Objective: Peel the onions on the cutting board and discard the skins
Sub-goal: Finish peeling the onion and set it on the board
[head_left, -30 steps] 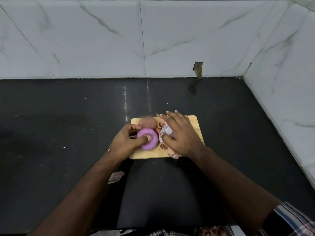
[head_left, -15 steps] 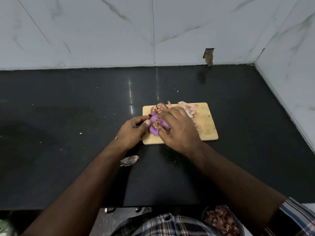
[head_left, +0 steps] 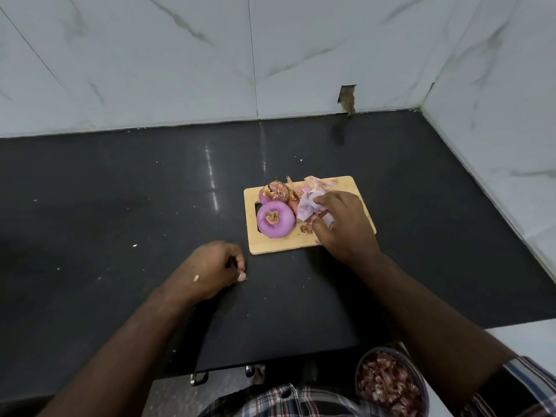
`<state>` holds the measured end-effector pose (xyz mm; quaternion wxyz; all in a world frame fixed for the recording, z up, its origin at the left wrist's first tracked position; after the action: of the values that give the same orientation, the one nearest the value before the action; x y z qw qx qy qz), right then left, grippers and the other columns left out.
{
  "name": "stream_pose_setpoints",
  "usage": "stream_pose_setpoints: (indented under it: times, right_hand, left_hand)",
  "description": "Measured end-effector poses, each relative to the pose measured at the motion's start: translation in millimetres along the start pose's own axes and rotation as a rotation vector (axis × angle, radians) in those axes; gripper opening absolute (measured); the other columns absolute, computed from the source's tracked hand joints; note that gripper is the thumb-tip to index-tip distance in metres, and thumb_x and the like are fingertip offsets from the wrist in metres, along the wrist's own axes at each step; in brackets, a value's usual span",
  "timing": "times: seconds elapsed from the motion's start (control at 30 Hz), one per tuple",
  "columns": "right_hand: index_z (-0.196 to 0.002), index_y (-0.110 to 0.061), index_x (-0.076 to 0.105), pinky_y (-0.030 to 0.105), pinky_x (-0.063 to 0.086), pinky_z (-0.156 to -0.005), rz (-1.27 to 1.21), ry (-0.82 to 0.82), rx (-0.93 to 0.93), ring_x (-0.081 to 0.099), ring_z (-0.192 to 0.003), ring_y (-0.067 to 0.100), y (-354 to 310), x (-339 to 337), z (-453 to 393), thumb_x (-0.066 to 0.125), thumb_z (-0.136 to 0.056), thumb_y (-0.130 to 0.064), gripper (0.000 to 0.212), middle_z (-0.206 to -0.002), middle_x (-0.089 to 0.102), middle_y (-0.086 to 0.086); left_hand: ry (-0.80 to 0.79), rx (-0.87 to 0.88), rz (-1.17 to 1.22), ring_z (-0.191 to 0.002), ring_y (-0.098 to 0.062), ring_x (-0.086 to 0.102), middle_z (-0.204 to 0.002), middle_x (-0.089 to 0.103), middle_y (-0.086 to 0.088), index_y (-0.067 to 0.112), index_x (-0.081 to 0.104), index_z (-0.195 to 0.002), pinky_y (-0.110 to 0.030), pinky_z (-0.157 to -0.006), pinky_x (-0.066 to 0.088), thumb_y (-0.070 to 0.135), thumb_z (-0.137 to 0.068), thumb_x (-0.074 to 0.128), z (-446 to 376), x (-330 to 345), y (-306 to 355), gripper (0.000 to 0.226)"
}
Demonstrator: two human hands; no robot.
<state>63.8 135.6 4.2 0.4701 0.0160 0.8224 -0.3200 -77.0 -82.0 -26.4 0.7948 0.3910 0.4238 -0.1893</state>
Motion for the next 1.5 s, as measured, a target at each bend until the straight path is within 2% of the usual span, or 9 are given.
stream_pose_setpoints:
  times: [0.27, 0.4, 0.53, 0.73, 0.9, 1.07, 1.17, 1.33, 1.5]
  right_hand:
    - [-0.122, -0.017, 0.067, 0.018, 0.03, -0.1, 0.0, -0.158, 0.005, 0.049, -0.123, 0.015, 13, -7, 5, 0.071, -0.083, -0.017, 0.039, -0.127, 0.063, -0.002]
    - [-0.129, -0.023, 0.06, 0.03, 0.04, -0.104, 0.005, -0.185, 0.062, 0.043, -0.125, 0.014, 21, -15, 5, 0.076, -0.081, -0.027, 0.051, -0.135, 0.055, -0.005]
    - [-0.151, -0.027, 0.033, 0.035, 0.033, -0.109, 0.077, -0.394, 0.26, 0.028, -0.138, 0.019, 40, -2, 6, 0.081, -0.073, -0.05, 0.095, -0.152, 0.033, -0.003]
    - [-0.151, -0.018, 0.033, 0.029, 0.034, -0.103, 0.039, -0.405, 0.215, 0.036, -0.134, 0.021, 46, 3, -15, 0.085, -0.069, -0.048, 0.102, -0.146, 0.038, 0.002]
    - [-0.154, -0.017, 0.026, 0.026, 0.038, -0.099, 0.022, -0.498, 0.187, 0.041, -0.13, 0.022, 48, 3, -39, 0.089, -0.063, -0.044, 0.113, -0.145, 0.028, 0.002]
    - [-0.156, -0.018, 0.014, 0.029, 0.037, -0.107, 0.06, -0.661, 0.149, 0.033, -0.139, 0.025, 50, 4, -52, 0.09, -0.059, -0.051, 0.128, -0.154, 0.016, 0.004]
    - [-0.158, -0.018, 0.006, 0.035, 0.036, -0.11, 0.121, -0.756, 0.126, 0.028, -0.143, 0.029, 51, 10, -57, 0.09, -0.056, -0.054, 0.138, -0.158, 0.013, 0.005]
    - [-0.158, -0.017, 0.002, 0.042, 0.045, -0.106, 0.235, -0.813, 0.102, 0.038, -0.135, 0.032, 47, 19, -66, 0.092, -0.052, -0.053, 0.144, -0.152, 0.018, 0.009]
    - [-0.152, -0.019, 0.025, 0.035, 0.049, -0.098, 0.199, -0.84, 0.113, 0.047, -0.123, 0.026, 43, 22, -76, 0.094, -0.054, -0.045, 0.123, -0.143, 0.028, 0.01]
  left_hand:
    - [0.382, 0.046, 0.522, -0.066, -0.002, 0.065, -0.074, 0.073, 0.011, 0.029, 0.072, -0.078, -0.023, -0.066, 0.052, 0.021, -0.086, 0.079, -23, -44, 49, 0.014]
    - [0.441, 0.091, 0.457, -0.078, 0.0, 0.068, -0.082, 0.074, 0.016, 0.028, 0.076, -0.086, -0.02, -0.069, 0.053, 0.02, -0.088, 0.076, -56, -70, 74, 0.008]
    - [0.371, 0.116, 0.281, -0.078, 0.0, 0.066, -0.086, 0.07, 0.018, 0.029, 0.071, -0.087, -0.022, -0.068, 0.054, 0.016, -0.092, 0.067, -88, -73, 101, 0.015]
    - [0.14, 0.089, 0.056, -0.083, -0.013, 0.067, -0.102, 0.071, 0.002, 0.023, 0.069, -0.103, -0.033, -0.071, 0.057, 0.015, -0.091, 0.065, -127, -58, 122, 0.015]
    - [-0.142, 0.075, -0.053, -0.119, -0.023, 0.059, -0.146, 0.05, -0.008, 0.024, 0.032, -0.153, -0.034, -0.091, 0.054, 0.03, -0.082, 0.079, -143, -43, 124, 0.085]
    - [-0.251, 0.055, -0.333, -0.141, -0.031, 0.042, -0.161, 0.03, -0.008, 0.024, 0.01, -0.162, -0.043, -0.111, 0.044, 0.046, -0.069, 0.088, -152, -32, 121, 0.124]
    - [-0.228, 0.065, -0.494, -0.132, -0.03, 0.05, -0.152, 0.04, -0.009, 0.022, 0.015, -0.16, -0.046, -0.108, 0.047, 0.05, -0.067, 0.086, -153, -26, 125, 0.12]
    - [-0.166, 0.121, -0.655, -0.114, -0.025, 0.058, -0.132, 0.052, -0.007, 0.018, 0.044, -0.144, -0.045, -0.098, 0.046, 0.045, -0.078, 0.08, -151, -24, 145, 0.08]
    - [-0.179, 0.13, -0.674, -0.118, -0.022, 0.057, -0.124, 0.056, -0.004, 0.019, 0.054, -0.133, -0.049, -0.103, 0.038, 0.04, -0.084, 0.077, -153, -22, 153, 0.057]
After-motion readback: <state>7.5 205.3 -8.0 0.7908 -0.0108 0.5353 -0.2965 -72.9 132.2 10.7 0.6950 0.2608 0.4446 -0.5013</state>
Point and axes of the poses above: each hand's wrist, its own z-axis away from the middle knuckle, its own x-axis out of the palm, y = z × x, the point moved 6 cm from there along -z, towards the middle knuckle
